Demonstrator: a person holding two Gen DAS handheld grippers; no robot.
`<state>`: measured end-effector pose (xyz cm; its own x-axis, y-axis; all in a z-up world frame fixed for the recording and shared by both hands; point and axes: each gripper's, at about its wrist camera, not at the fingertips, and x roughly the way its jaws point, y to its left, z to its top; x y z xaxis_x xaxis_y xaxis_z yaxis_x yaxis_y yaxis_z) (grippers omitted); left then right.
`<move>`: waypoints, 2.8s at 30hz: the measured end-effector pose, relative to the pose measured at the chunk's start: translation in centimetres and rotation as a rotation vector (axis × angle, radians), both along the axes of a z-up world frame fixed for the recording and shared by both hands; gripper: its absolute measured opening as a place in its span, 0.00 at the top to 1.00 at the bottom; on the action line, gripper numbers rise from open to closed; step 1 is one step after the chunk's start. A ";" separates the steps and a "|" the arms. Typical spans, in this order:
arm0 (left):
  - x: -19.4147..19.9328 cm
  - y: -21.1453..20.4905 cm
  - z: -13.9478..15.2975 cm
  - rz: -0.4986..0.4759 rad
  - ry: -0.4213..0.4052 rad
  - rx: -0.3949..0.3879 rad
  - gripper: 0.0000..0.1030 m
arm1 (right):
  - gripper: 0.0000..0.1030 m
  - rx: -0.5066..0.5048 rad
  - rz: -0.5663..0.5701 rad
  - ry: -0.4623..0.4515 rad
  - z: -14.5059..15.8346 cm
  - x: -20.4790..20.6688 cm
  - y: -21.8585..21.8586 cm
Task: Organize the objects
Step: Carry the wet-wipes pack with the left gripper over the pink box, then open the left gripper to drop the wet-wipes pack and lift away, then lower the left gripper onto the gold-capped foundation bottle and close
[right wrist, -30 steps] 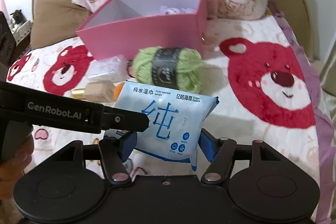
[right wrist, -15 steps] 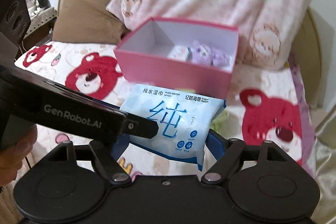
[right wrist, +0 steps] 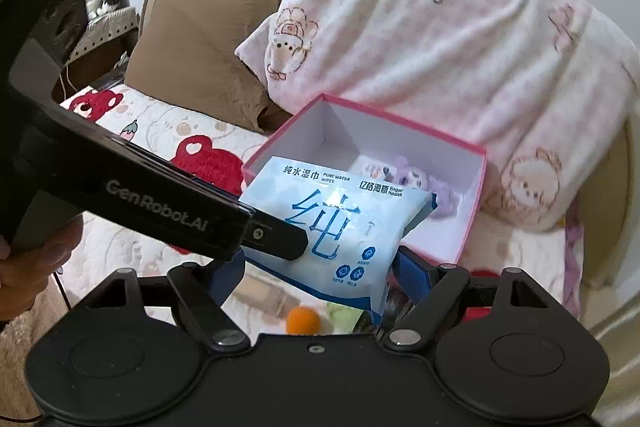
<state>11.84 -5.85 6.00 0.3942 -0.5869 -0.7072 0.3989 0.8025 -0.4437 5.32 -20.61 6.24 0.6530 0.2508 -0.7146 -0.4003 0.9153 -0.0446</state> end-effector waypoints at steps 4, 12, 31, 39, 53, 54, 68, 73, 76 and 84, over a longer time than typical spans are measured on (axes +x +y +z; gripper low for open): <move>2.6 -0.1 0.0 -0.002 -0.016 0.003 0.54 | 0.17 -0.008 0.009 0.016 0.8 2.8 0.1; 8.8 -1.4 -2.3 0.006 0.021 -0.002 0.54 | 0.33 0.001 -0.038 0.069 -1.0 8.4 -1.6; 17.1 -6.1 -13.8 -0.017 0.261 0.034 0.54 | 0.59 -0.093 -0.159 0.303 -10.6 19.0 -4.2; 18.0 -7.8 -15.9 -0.047 0.313 0.061 0.54 | 0.60 -0.169 -0.228 0.334 -12.7 18.9 -4.0; 16.7 -7.7 -13.4 -0.013 0.212 0.084 0.33 | 0.56 -0.148 -0.247 0.188 -10.3 17.5 -5.4; 16.5 -7.5 -12.9 -0.023 0.203 0.090 0.33 | 0.56 -0.125 -0.247 0.181 -9.8 17.0 -5.5; 11.5 -2.5 -3.3 -0.123 0.086 0.124 0.33 | 0.50 0.083 -0.150 0.111 -2.1 10.0 -3.4; 8.5 0.2 -0.6 -0.110 0.039 0.125 0.31 | 0.48 0.126 -0.103 0.102 0.4 7.5 -2.0; 6.5 2.2 0.0 -0.091 0.018 0.106 0.30 | 0.46 0.109 -0.052 0.092 1.6 6.0 -0.8; 2.7 6.8 -0.4 -0.083 -0.024 0.117 0.20 | 0.38 0.060 0.067 0.121 1.5 2.7 2.2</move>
